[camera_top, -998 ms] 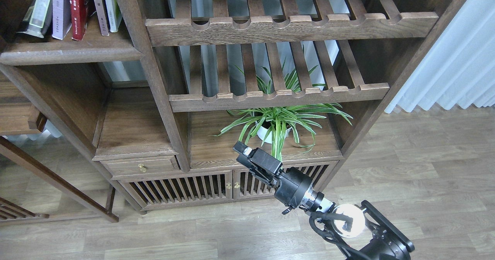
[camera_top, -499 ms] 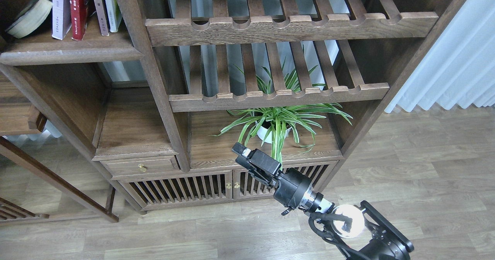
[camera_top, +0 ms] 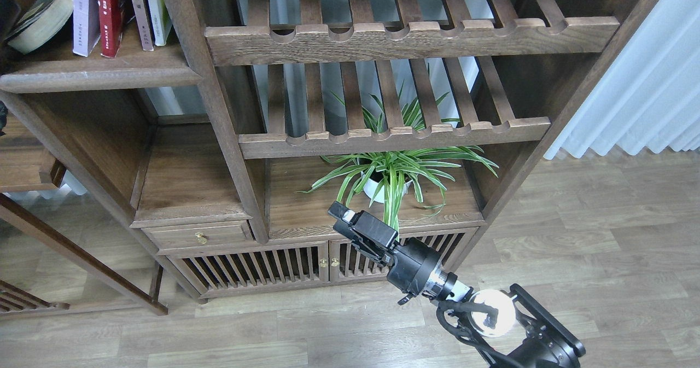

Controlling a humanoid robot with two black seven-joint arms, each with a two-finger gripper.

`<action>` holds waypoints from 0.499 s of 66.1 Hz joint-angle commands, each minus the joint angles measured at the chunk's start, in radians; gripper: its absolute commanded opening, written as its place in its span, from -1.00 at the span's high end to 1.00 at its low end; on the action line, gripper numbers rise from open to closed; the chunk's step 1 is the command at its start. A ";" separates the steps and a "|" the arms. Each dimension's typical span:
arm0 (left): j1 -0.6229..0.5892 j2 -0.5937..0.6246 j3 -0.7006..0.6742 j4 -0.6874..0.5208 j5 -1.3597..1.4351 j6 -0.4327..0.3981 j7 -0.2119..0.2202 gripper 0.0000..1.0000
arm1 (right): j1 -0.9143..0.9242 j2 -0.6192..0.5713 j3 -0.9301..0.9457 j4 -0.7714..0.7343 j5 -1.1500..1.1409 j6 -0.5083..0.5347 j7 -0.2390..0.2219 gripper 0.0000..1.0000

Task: Organize books on shelf

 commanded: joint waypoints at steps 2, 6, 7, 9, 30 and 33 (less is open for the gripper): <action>0.090 -0.007 -0.122 -0.141 -0.015 0.000 0.000 -0.98 | 0.000 0.000 0.001 0.009 0.002 0.000 0.002 -0.88; 0.125 -0.016 -0.165 -0.204 -0.058 0.000 0.000 -0.92 | 0.001 0.000 0.001 0.009 0.002 0.000 0.002 -0.88; 0.129 -0.018 -0.169 -0.212 -0.066 0.000 0.000 -0.92 | 0.001 0.000 0.001 0.009 0.002 0.000 0.002 -0.88; 0.133 -0.023 -0.175 -0.230 -0.086 0.000 0.000 -0.92 | 0.001 0.000 0.001 0.009 0.002 0.000 0.002 -0.88; 0.127 -0.079 -0.197 -0.325 -0.192 0.000 0.000 -0.92 | 0.020 0.000 0.001 0.016 0.000 -0.003 0.002 -0.88; 0.127 -0.113 -0.192 -0.325 -0.192 0.000 0.000 -0.92 | 0.021 0.000 0.001 0.017 0.002 -0.003 0.002 -0.88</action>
